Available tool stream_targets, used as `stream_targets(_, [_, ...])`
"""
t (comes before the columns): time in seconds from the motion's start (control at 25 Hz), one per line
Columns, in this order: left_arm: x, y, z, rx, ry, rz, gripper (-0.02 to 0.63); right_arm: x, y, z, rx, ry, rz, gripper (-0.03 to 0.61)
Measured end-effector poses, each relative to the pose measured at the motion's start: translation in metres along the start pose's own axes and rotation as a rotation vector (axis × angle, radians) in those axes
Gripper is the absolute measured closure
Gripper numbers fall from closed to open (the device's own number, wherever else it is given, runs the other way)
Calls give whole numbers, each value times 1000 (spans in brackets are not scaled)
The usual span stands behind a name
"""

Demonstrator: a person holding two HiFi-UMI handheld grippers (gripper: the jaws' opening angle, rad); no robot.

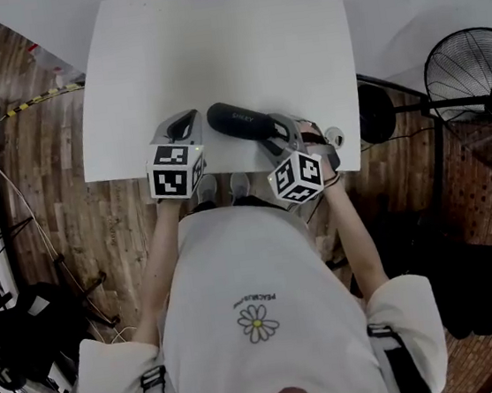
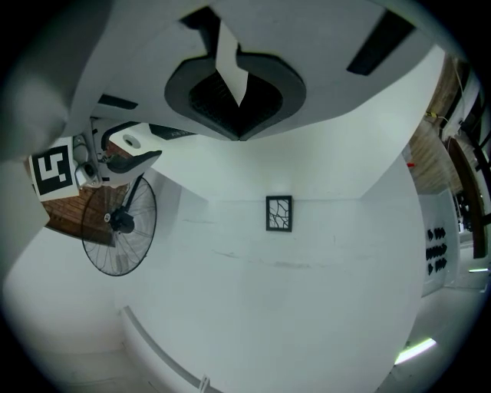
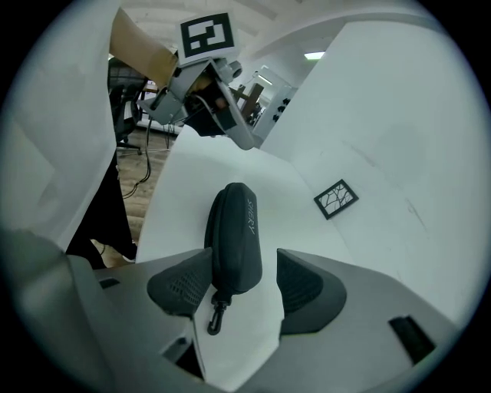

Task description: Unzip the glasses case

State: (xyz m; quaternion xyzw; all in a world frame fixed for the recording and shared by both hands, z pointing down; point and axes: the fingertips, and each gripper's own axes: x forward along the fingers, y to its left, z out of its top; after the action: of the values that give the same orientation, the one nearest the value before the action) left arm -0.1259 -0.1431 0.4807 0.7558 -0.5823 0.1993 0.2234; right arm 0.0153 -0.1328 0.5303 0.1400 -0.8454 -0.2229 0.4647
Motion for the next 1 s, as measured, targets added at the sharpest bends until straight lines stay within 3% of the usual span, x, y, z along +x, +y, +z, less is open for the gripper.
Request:
stream_targets(0.36, [7,9,2,-11,11,4,601,15,-61,-8,30,31,-91,337])
stream_targets(0.76, [8,16,10,-22,-4,4,601,15,-82,-5,69,22,-118,337])
stream_targets(0.88, [9,14,20,-24,-28,-4,601,10,-86,0,80,11,-138,337])
stream_targets(1.0, [7,8,50,-34,-109,-14,601,-9,-108,15,126,-55,-211,337])
